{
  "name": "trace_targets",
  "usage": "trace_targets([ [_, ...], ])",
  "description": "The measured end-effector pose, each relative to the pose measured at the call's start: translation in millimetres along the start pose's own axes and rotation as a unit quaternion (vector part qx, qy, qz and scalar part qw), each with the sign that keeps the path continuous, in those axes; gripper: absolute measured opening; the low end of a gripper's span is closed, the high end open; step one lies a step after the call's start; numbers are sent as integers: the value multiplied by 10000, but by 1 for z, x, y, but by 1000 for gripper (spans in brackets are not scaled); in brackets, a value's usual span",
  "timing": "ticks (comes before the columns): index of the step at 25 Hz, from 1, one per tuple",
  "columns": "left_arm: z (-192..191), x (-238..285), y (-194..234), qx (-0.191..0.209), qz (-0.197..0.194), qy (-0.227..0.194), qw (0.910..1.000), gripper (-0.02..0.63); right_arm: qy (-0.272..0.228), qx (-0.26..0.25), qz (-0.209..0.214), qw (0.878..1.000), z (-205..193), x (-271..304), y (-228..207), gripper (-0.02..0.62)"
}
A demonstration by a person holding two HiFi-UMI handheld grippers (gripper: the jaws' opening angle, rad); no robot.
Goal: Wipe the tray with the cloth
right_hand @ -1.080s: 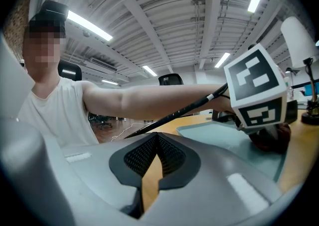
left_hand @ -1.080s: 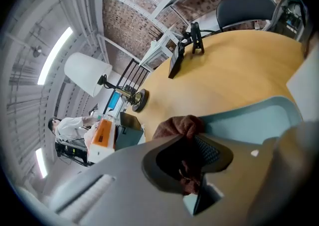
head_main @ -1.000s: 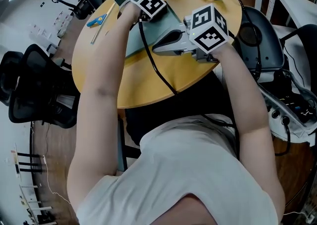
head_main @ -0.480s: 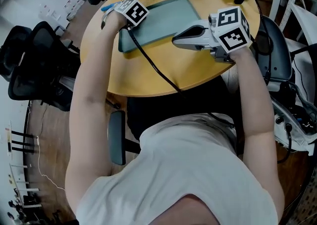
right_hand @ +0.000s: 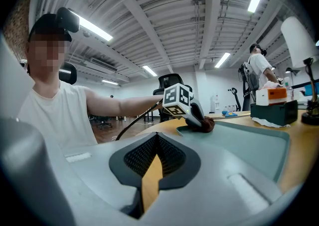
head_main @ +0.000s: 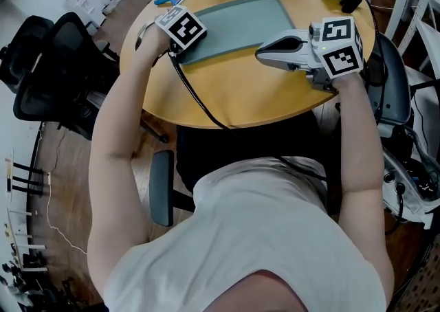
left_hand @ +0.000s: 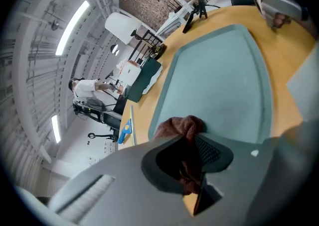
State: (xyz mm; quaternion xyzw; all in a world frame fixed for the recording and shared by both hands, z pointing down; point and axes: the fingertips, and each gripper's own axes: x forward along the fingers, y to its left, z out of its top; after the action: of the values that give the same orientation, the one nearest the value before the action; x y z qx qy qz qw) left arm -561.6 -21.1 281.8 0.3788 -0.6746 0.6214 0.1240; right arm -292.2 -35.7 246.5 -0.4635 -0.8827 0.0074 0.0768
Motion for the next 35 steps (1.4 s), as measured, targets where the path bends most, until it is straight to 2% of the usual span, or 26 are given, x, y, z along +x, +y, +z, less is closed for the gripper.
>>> trace_targets([
  [6,-16,-31,-33,99,-698,101,9975,382,13,1,-10,10000,0,0,0,2],
  [9,-4,-46,-51,118,-1056,-193,9941,383,2,4,-2,10000,1,0,0,2],
  [12,14,-51,-60,157,-1144,-404,9925,383,2,5,-19,10000,1,0,0,2],
  [16,24,-38,-49,259,-920,-330,9949,383,17,-49,4,10000,2,1,2,2],
  [20,24,-11,-26,161,-622,-151,9978,383,-3,7,-10,10000,1,1,0,2],
  [27,43,34,12,369,80,-31,9993,384,-8,6,2,10000,1,2,-1,2],
  [30,59,43,18,366,285,-174,9988,383,-1,-6,7,10000,1,2,-1,2],
  [35,90,42,15,281,373,-547,9974,385,2,-36,-5,10000,3,1,-2,2],
])
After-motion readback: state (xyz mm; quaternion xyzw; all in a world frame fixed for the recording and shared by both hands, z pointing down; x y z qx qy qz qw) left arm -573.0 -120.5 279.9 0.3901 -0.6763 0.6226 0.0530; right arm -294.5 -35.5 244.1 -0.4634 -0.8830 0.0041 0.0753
